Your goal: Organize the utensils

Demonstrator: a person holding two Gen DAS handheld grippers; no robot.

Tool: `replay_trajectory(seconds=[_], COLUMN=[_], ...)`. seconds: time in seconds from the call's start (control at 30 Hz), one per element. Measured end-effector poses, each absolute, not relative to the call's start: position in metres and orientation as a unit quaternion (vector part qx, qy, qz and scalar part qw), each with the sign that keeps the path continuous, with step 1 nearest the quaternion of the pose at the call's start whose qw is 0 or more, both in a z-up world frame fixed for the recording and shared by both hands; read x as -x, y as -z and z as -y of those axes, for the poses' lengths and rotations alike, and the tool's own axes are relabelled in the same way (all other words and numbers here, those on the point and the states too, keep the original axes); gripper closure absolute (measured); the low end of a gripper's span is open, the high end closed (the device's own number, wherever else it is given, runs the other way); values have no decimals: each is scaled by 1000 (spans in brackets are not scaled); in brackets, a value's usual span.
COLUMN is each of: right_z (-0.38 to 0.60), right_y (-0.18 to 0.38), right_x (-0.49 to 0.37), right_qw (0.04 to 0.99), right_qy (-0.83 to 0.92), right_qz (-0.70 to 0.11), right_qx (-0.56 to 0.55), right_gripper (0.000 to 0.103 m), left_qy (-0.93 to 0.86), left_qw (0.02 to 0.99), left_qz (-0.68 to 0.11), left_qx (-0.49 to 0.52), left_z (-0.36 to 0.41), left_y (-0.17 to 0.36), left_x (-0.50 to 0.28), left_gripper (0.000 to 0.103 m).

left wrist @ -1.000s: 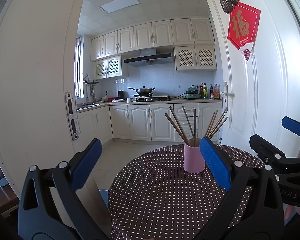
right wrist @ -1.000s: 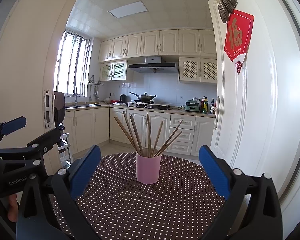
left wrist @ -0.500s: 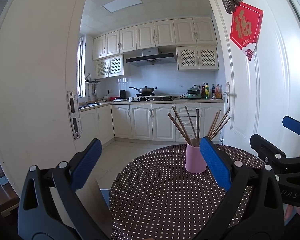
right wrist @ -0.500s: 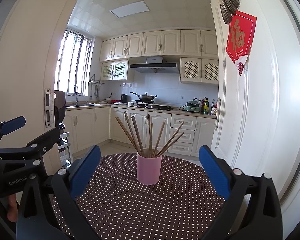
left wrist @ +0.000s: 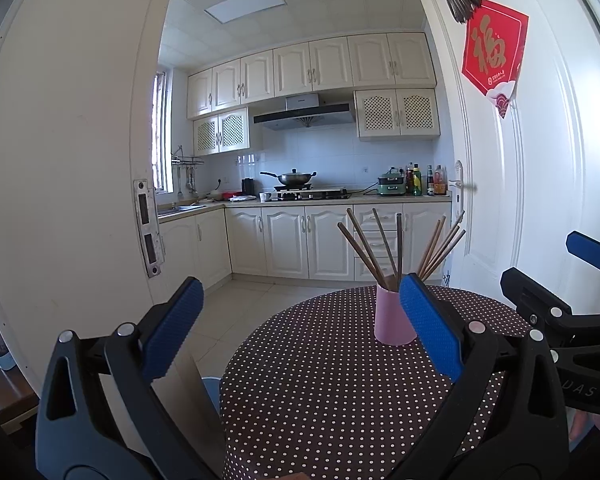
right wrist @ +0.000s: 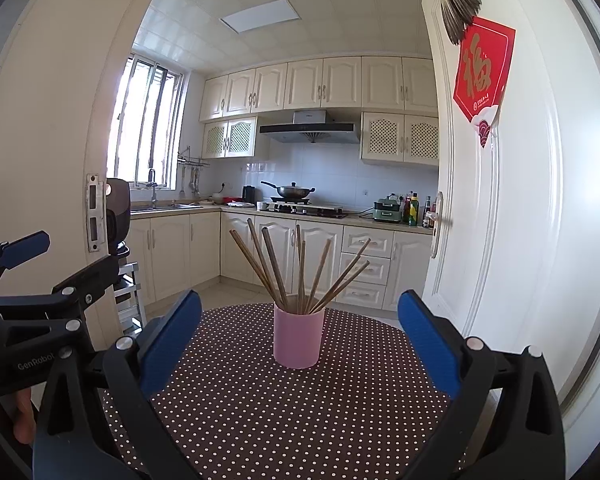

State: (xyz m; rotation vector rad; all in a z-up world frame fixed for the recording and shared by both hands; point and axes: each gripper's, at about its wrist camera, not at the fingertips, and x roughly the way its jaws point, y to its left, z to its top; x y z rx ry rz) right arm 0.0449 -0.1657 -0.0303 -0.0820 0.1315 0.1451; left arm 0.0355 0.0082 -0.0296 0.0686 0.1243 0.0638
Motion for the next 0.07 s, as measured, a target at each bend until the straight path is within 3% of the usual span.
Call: replay_trajectory(seconds=[0.07], right_z=[165], right_y=[31], right_x=[-46], right_qw=[994], right_qy=[-72], right_qz=[-67], right_qx=[41], right_gripper=[8], left_qy=[-32], left_qw=[997], left_qz=[-64], left_qx=[-35], left_z=[-8], left_y=[31], left_x=[-38], left_gripper=[6])
